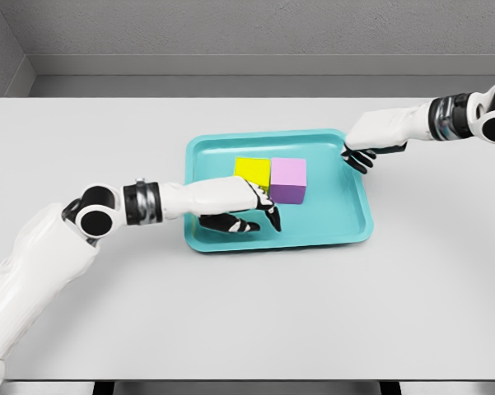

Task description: Push two cubes

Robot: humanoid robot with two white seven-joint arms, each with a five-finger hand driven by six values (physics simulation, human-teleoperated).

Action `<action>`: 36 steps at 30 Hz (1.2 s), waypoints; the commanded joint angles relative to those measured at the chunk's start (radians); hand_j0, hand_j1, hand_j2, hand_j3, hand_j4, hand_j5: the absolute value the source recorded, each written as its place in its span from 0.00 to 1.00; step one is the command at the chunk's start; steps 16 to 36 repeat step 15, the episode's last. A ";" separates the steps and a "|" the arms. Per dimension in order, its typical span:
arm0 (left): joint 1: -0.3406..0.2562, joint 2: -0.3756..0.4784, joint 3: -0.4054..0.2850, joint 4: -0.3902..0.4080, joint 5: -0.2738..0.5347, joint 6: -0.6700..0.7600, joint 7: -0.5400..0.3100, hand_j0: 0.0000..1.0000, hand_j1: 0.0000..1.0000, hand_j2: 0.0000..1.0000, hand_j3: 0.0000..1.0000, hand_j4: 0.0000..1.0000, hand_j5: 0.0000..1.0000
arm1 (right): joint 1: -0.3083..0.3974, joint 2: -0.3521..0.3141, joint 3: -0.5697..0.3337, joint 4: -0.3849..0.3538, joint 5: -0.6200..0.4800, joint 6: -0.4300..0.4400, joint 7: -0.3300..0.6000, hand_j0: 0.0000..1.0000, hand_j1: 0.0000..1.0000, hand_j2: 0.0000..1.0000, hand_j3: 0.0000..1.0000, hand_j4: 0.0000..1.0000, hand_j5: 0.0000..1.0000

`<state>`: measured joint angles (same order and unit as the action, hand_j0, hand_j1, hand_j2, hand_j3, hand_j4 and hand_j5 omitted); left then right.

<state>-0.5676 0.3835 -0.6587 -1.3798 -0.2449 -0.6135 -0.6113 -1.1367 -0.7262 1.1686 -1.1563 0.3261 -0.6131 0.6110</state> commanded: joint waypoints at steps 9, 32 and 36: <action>0.084 0.423 0.174 -0.285 0.217 0.003 0.000 1.00 1.00 1.00 1.00 1.00 1.00 | -0.006 -0.039 -0.004 -0.002 -0.006 0.002 0.000 0.16 0.16 0.16 0.16 0.16 0.16; 0.114 0.488 0.229 -0.213 0.210 0.003 0.000 1.00 1.00 1.00 1.00 1.00 1.00 | 0.006 -0.148 -0.072 0.018 -0.024 0.002 0.000 0.17 0.17 0.17 0.17 0.17 0.17; 0.114 0.488 0.229 -0.213 0.210 0.003 0.000 1.00 1.00 1.00 1.00 1.00 1.00 | 0.006 -0.148 -0.072 0.018 -0.024 0.002 0.000 0.17 0.17 0.17 0.17 0.17 0.17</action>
